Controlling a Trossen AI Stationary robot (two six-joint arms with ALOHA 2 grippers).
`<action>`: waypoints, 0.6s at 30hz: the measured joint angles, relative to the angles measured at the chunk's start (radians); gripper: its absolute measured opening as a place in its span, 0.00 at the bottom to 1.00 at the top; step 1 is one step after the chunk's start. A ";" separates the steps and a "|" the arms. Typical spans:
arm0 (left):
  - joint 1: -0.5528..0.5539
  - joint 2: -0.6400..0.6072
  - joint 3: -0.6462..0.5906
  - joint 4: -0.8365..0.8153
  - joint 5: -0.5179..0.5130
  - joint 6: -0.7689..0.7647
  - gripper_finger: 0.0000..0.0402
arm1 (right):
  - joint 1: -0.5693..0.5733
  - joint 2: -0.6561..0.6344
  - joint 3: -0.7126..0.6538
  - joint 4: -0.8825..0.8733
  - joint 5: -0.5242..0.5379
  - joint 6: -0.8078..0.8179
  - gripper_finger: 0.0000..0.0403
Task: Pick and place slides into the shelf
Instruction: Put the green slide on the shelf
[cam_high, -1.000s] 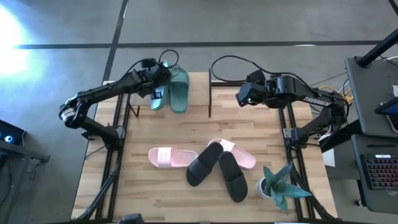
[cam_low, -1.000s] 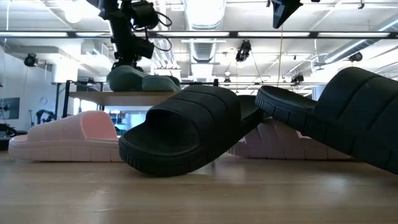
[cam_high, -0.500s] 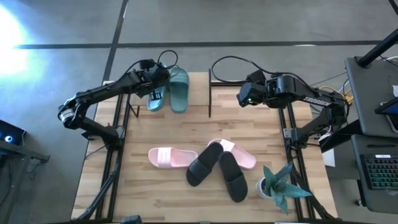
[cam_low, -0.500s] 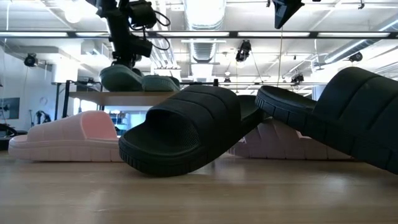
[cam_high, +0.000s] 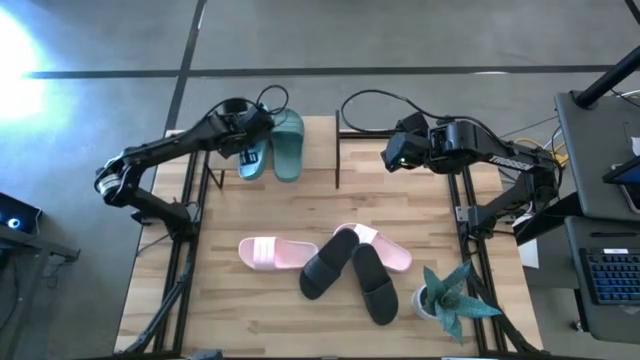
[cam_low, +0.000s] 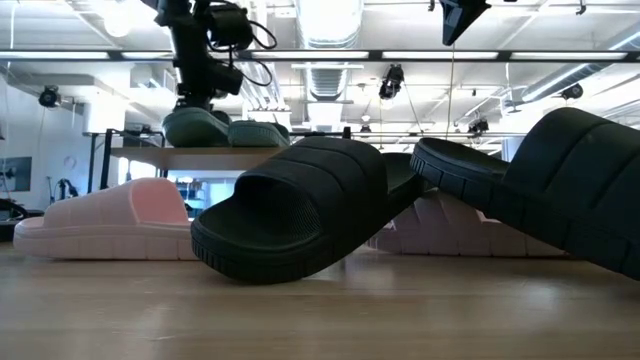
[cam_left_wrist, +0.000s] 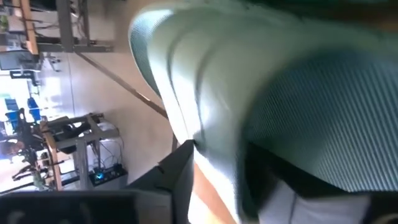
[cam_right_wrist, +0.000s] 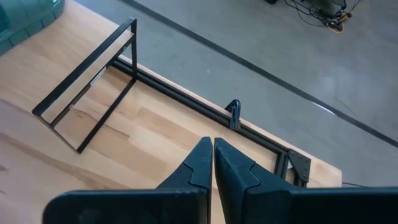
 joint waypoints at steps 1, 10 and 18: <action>0.000 -0.002 0.010 -0.034 -0.003 0.000 0.34 | 0.000 0.000 0.000 0.000 -0.001 0.000 0.02; -0.001 -0.094 0.047 -0.091 -0.022 -0.033 0.40 | -0.003 0.000 0.000 -0.001 -0.003 0.000 0.02; 0.055 -0.179 0.186 -0.029 0.236 -0.329 0.40 | -0.004 0.000 0.000 0.000 -0.003 0.000 0.02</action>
